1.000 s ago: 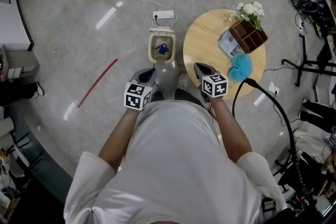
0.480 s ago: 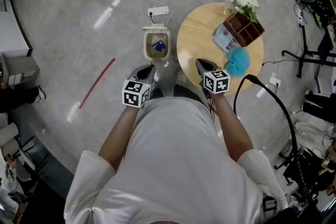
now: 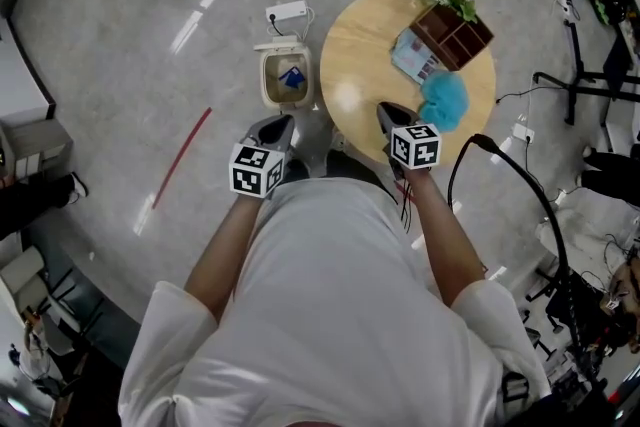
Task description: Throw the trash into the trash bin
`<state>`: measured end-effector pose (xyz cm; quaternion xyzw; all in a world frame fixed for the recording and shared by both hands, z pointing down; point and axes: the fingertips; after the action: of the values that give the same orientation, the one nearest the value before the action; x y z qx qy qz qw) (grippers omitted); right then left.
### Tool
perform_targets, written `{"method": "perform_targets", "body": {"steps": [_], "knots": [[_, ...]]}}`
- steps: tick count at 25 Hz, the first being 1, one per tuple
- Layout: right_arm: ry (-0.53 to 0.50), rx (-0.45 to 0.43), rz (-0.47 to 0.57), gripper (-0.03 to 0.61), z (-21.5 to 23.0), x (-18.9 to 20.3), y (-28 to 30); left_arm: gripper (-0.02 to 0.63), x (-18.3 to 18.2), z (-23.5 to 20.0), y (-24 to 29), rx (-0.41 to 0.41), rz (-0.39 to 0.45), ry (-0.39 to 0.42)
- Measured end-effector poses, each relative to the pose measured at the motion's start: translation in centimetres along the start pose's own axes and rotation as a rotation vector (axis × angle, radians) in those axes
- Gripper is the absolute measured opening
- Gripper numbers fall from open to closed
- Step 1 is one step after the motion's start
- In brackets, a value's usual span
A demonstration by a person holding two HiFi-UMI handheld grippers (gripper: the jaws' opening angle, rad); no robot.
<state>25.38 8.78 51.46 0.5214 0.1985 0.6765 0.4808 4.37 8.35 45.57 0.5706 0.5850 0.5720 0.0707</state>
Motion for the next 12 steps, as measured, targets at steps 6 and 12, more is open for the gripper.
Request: {"method": "perform_targets", "body": {"steps": [6, 12], "knots": [[0.032, 0.048, 0.004, 0.046, 2.8, 0.7, -1.1, 0.003, -0.4, 1.5, 1.6, 0.027, -0.032, 0.031], [0.063, 0.117, 0.001, 0.078, 6.5, 2.1, -2.2, 0.005, -0.6, 3.1, 3.4, 0.053, -0.063, 0.058]]}}
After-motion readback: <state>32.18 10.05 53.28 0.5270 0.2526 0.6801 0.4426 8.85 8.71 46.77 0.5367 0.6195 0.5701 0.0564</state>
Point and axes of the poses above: the fingertips, and each gripper's own axes: y forward along the fingers, z to its right, x out of its underside, and after that the axes turned 8 degrees about -z, right-handed
